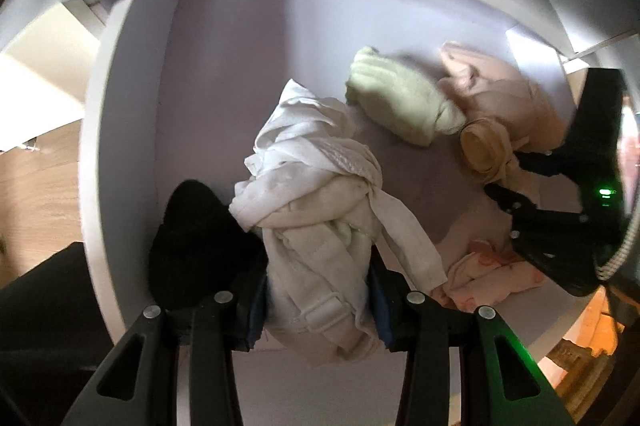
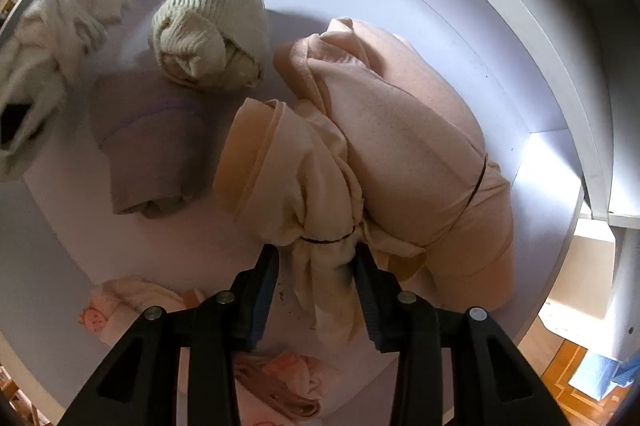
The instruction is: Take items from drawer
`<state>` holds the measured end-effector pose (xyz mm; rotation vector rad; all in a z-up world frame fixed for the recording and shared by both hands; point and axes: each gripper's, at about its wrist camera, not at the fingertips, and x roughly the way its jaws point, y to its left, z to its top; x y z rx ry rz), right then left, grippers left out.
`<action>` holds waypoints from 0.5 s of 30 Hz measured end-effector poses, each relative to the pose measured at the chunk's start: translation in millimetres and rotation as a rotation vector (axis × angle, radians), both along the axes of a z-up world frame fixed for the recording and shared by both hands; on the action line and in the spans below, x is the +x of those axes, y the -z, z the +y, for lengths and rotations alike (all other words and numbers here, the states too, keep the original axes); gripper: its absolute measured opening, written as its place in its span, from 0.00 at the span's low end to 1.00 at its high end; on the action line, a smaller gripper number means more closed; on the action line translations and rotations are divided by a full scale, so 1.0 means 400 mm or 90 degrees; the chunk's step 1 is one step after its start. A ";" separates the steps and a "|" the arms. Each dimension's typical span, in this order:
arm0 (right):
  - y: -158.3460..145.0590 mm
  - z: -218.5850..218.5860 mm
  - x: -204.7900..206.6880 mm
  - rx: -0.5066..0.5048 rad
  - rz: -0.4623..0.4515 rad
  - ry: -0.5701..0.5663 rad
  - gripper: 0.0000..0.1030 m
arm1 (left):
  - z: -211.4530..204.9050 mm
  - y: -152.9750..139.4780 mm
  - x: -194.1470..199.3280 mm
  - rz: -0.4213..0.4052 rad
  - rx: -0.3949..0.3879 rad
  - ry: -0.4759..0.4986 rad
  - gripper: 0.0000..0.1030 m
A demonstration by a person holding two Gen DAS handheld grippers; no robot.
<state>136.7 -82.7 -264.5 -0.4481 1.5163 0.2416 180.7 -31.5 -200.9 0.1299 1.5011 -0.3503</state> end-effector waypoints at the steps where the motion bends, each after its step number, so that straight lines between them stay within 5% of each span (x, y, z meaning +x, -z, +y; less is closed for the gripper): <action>1: 0.003 0.001 0.000 -0.002 0.001 0.001 0.37 | 0.009 -0.011 -0.007 -0.008 -0.001 0.002 0.42; 15: 0.035 -0.015 -0.008 -0.036 0.047 0.057 0.29 | 0.030 -0.176 -0.037 -0.089 -0.054 0.006 0.42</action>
